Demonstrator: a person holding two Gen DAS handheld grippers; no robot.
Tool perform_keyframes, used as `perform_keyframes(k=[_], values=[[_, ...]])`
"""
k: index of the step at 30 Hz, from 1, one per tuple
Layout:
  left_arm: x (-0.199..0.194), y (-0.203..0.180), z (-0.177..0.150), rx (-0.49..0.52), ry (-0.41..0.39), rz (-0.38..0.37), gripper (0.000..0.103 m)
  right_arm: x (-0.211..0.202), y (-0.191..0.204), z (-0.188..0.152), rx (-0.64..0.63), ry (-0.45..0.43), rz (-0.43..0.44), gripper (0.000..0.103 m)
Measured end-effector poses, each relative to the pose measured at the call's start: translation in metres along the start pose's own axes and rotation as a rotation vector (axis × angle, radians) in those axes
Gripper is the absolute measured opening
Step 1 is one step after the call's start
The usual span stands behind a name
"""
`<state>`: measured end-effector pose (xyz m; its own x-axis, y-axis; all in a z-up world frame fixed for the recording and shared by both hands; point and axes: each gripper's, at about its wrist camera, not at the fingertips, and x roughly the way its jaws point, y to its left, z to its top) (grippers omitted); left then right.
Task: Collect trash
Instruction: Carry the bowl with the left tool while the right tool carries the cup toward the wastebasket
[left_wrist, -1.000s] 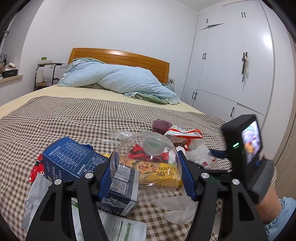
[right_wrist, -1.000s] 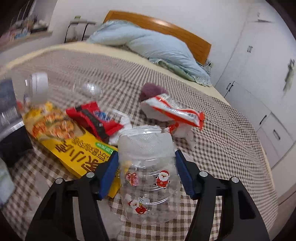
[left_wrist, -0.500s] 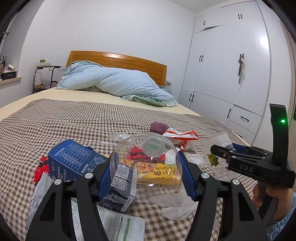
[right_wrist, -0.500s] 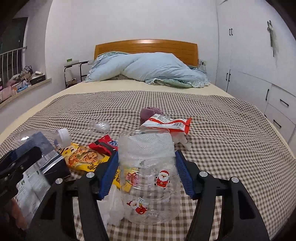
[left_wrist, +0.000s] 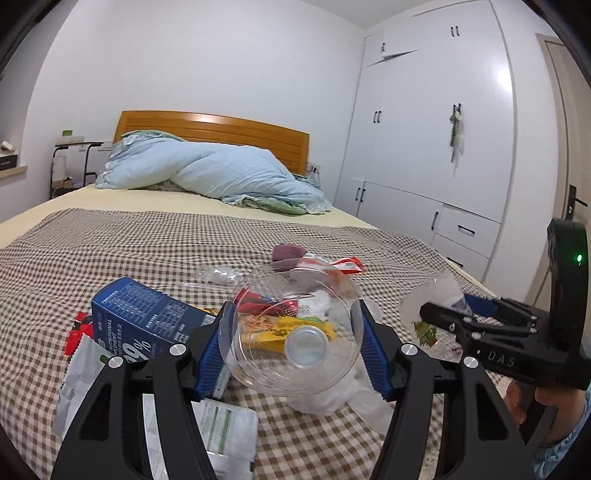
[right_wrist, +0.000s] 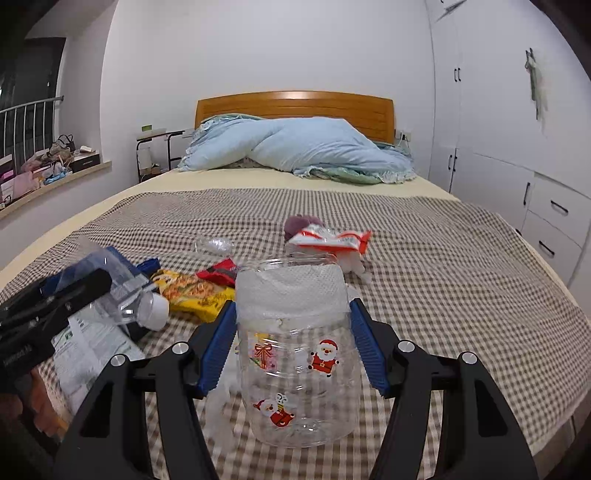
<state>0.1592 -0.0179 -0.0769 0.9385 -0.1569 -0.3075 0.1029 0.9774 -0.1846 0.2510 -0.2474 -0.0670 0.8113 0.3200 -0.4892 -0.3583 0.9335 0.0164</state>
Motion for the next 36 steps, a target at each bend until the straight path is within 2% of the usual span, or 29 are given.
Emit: perform_keyframes(k=[6, 16, 25, 36], values=[[-0.014, -0.01, -0.009, 0.019, 0.011, -0.029, 0.061, -0.022, -0.001, -0.018, 0.018, 0.002, -0.002, 0.06], [-0.044, -0.045, -0.028, 0.09, 0.016, -0.118, 0.061, -0.067, -0.005, -0.055, 0.056, -0.024, -0.004, 0.06], [-0.061, -0.058, -0.043, 0.062, 0.028, -0.164, 0.061, -0.087, -0.004, -0.081, 0.095, -0.015, 0.015, 0.06], [-0.08, -0.073, -0.078, 0.072, 0.113, -0.209, 0.061, -0.116, 0.0, -0.138, 0.129, 0.064, 0.03, 0.06]])
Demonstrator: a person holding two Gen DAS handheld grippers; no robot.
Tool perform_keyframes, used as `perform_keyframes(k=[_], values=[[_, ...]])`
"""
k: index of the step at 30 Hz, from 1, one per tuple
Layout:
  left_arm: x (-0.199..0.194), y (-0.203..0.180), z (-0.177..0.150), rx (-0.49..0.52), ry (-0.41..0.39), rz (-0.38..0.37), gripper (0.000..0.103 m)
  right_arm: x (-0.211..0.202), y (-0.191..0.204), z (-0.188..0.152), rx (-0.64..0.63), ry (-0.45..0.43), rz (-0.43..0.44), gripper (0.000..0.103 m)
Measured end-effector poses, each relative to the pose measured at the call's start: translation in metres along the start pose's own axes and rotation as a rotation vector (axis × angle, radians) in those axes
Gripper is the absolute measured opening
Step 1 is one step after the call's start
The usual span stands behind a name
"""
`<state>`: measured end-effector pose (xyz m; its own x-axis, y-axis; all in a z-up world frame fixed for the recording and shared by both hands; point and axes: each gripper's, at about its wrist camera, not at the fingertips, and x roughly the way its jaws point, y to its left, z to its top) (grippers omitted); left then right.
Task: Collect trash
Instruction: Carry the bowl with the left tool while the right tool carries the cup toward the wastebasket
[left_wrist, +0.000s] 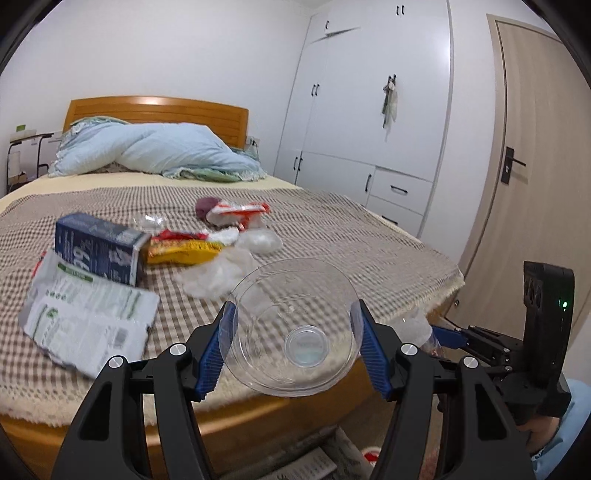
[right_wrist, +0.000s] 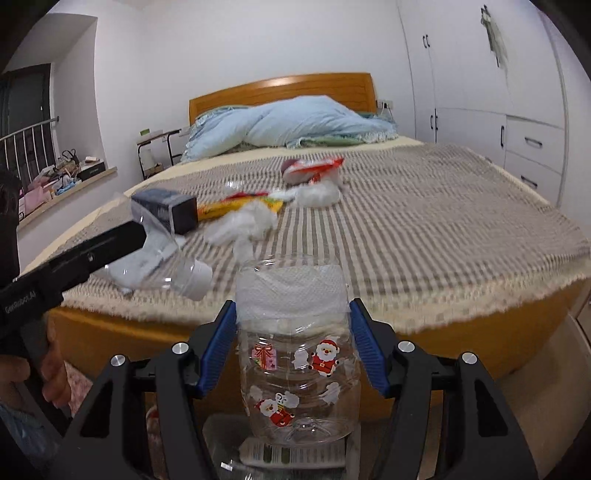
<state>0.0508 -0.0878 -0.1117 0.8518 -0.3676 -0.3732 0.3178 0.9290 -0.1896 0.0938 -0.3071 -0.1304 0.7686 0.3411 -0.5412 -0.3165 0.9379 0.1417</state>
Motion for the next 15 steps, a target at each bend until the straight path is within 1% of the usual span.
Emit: perform_keyframes(k=[6, 15], values=[[0.0, -0.01, -0.026, -0.001, 0.074, -0.022, 0.061, -0.001, 0.001, -0.033, 0.004, 0.084, 0.002, 0.06], [0.016, -0.016, -0.064, 0.011, 0.208, -0.014, 0.061, -0.009, 0.012, -0.061, -0.038, 0.112, 0.052, 0.06]])
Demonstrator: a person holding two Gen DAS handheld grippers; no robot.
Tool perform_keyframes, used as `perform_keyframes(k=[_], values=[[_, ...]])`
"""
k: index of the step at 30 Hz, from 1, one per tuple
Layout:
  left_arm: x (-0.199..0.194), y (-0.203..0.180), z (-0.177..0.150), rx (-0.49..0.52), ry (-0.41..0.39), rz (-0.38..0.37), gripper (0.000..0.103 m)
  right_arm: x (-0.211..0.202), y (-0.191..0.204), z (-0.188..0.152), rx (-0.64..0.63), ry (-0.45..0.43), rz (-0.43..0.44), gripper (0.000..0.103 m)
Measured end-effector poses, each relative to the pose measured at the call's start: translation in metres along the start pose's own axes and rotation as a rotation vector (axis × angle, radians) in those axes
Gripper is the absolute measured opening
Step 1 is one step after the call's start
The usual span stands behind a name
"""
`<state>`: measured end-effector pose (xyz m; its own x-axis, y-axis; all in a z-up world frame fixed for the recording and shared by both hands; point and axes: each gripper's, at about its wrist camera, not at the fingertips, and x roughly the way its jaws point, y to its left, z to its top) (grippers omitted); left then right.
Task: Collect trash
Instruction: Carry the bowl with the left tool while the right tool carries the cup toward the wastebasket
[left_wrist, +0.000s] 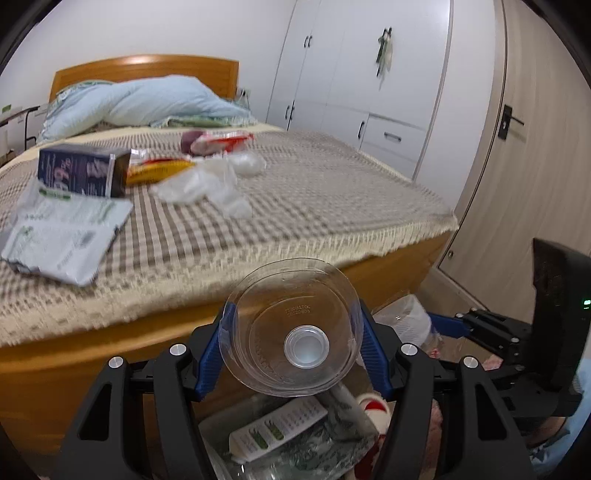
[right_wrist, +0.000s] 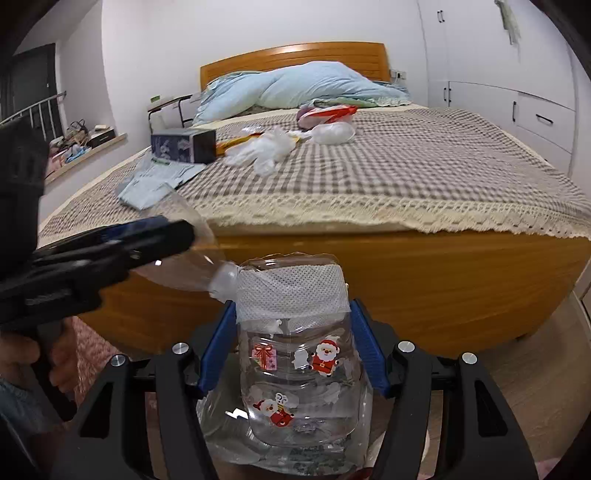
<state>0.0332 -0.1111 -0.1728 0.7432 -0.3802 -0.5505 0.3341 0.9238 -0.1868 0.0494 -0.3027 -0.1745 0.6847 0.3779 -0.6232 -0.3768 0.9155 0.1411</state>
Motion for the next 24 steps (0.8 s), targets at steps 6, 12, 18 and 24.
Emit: perform_keyframes(k=[6, 12, 18, 24], values=[[0.022, 0.006, -0.02, -0.006, 0.112, 0.009, 0.061, -0.004, 0.002, -0.012, -0.021, 0.002, 0.018, 0.06], [0.043, 0.008, -0.042, -0.027, 0.221, -0.032, 0.061, -0.008, 0.005, -0.025, -0.057, -0.004, 0.054, 0.06], [0.051, 0.006, -0.058, -0.04, 0.277, -0.074, 0.061, 0.0, 0.008, -0.035, -0.082, 0.031, 0.089, 0.06], [0.061, 0.011, -0.068, -0.053, 0.331, -0.091, 0.061, 0.015, 0.006, -0.039, -0.122, 0.114, 0.137, 0.06]])
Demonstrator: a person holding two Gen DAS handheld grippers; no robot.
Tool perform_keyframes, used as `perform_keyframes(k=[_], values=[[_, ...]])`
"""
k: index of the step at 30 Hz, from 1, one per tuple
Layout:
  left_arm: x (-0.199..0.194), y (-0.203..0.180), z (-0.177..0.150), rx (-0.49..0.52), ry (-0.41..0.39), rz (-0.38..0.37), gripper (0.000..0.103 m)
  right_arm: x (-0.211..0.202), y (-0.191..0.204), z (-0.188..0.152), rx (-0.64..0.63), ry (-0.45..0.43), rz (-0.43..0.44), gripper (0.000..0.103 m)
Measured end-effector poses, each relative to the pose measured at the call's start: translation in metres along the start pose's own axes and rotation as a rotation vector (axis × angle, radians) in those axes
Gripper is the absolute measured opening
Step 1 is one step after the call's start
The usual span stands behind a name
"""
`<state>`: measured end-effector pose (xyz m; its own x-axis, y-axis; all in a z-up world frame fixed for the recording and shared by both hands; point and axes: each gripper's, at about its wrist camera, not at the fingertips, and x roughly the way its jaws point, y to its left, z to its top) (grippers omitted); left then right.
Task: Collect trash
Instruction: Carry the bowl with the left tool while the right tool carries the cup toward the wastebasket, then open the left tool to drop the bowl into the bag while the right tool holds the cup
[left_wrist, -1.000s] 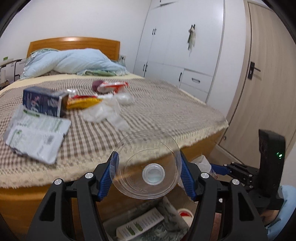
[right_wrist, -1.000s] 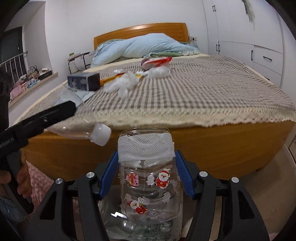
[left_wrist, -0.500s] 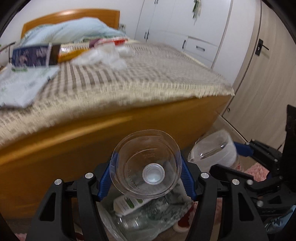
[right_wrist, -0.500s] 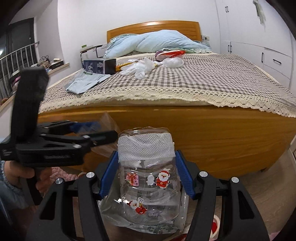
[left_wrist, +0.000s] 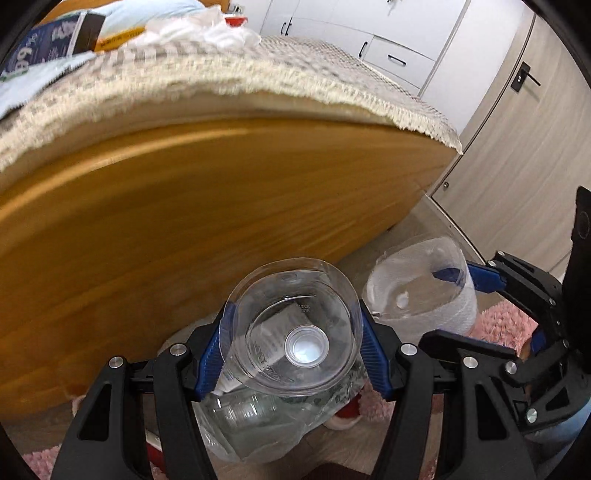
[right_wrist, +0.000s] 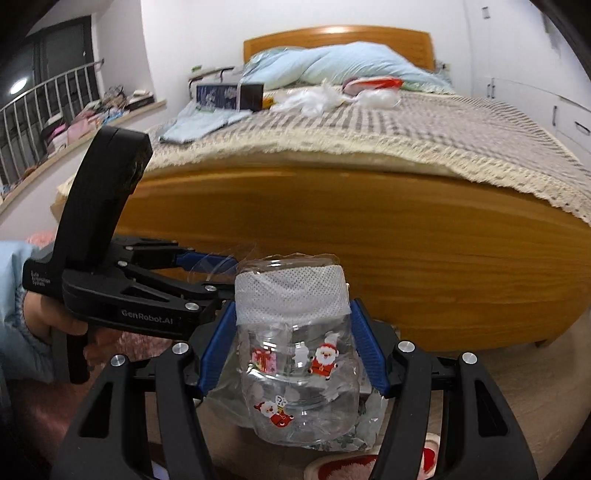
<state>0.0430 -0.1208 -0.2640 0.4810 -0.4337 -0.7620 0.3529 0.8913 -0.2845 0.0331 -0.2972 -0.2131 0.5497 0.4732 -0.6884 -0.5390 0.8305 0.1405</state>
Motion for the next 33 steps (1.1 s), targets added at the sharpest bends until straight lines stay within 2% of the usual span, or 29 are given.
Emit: perform_keyframes(k=[8, 12, 16, 24, 30, 33], values=[[0.03, 0.004, -0.012, 0.027, 0.107, 0.014, 0.061, 0.032, -0.006, -0.011, -0.058, 0.16, 0.044, 0.06], [0.053, 0.005, -0.02, 0.058, 0.174, 0.031, 0.061, 0.052, -0.007, -0.023, -0.113, 0.248, 0.041, 0.06], [0.083, 0.002, -0.029, 0.071, 0.232, 0.045, 0.061, 0.071, -0.013, -0.035, -0.107, 0.313, 0.037, 0.06], [0.113, 0.015, -0.039, 0.012, 0.281, -0.01, 0.061, 0.105, -0.038, -0.052, -0.023, 0.401, 0.013, 0.06], [0.137, 0.026, -0.043, -0.067, 0.302, -0.085, 0.061, 0.124, -0.073, -0.062, 0.163, 0.423, -0.008, 0.06], [0.15, 0.024, -0.048, -0.071, 0.324, -0.103, 0.061, 0.13, -0.085, -0.065, 0.222, 0.425, -0.01, 0.06]])
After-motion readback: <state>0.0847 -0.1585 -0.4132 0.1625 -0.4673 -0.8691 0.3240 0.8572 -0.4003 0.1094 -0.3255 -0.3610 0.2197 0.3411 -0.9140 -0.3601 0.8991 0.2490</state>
